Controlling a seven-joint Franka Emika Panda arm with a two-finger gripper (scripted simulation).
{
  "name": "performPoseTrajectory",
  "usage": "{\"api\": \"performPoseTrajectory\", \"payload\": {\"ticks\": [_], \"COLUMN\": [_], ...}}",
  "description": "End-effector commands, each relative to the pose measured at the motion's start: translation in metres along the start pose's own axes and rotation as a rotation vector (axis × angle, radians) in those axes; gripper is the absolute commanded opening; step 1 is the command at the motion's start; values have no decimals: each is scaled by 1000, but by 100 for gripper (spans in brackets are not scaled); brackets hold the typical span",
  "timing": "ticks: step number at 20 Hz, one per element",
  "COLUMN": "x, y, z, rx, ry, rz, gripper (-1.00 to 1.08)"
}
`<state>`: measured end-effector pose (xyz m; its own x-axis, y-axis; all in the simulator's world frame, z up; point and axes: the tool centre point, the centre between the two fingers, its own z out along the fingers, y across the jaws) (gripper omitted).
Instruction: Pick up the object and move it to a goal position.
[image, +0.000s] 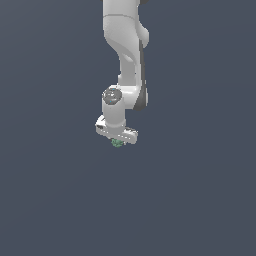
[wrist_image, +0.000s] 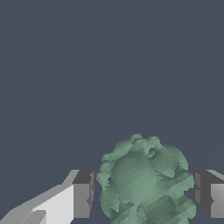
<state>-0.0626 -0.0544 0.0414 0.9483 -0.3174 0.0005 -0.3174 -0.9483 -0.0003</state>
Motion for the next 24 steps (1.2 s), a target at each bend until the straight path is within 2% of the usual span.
{"api": "performPoseTrajectory", "payload": {"ticks": [1, 16, 24], "x": [-1, -10, -11], "y": [4, 59, 71], "z": [-6, -92, -113], "rx": [0, 1, 0], "ry": [1, 0, -1], "rz": [1, 1, 1], "gripper": [-100, -100, -100]}}
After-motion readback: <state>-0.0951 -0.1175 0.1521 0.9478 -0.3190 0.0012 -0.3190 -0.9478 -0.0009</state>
